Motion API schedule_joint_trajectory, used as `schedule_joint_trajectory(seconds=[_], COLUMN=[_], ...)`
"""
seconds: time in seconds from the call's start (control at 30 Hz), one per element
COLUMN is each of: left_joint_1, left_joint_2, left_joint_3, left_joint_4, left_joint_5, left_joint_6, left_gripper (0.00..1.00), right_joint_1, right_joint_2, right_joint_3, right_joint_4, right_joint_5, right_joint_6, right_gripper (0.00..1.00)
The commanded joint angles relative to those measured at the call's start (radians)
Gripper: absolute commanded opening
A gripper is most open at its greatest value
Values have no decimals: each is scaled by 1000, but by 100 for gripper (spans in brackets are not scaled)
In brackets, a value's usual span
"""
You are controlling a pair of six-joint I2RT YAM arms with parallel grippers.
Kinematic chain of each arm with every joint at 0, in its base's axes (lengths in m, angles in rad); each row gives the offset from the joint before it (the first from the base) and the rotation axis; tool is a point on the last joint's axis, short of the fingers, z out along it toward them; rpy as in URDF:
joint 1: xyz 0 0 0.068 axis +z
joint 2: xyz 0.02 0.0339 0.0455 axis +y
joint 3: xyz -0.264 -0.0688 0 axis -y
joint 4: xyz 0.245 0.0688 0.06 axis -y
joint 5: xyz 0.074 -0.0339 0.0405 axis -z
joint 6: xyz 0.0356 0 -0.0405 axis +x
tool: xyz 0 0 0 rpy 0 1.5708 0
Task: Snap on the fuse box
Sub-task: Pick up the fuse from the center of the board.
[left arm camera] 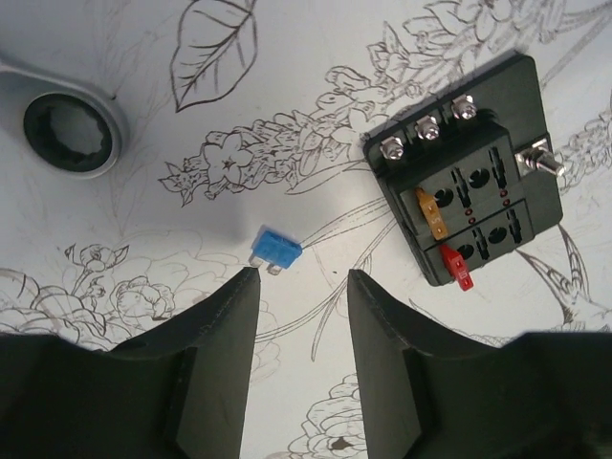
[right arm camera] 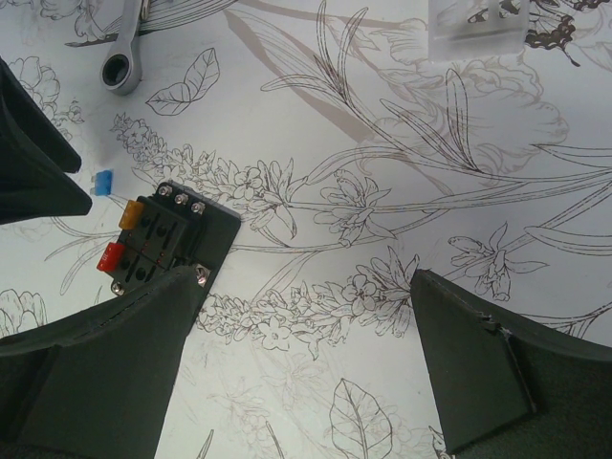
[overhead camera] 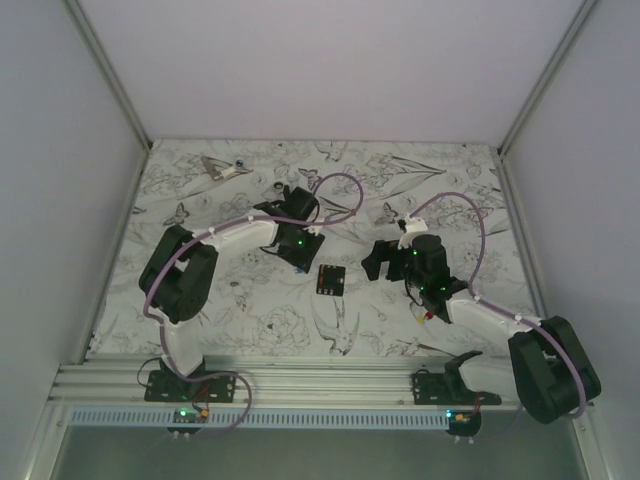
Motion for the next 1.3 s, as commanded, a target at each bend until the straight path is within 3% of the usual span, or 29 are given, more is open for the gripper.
schedule_joint_trajectory(seconds=[0.0, 0.67, 0.93, 1.27], left_joint_1=[-2, -6, -39, -74], left_joint_2=[21, 108, 96, 95], left_joint_3=[21, 73, 77, 96], left_joint_4=[-42, -96, -140, -140], left_joint_5=[67, 7, -155, -239], left_joint_6=[140, 196, -66, -235], left_gripper=[45, 42, 55, 52], right_joint_1=[-9, -9, -9, -9], right_joint_2=[-5, 1, 15, 1], right_joint_3=[-2, 0, 3, 0], right_joint_4=[33, 40, 43, 36], right_joint_5=[-9, -11, -14, -13], right_joint_6=[10, 10, 14, 13], right_gripper=[100, 100, 100, 100])
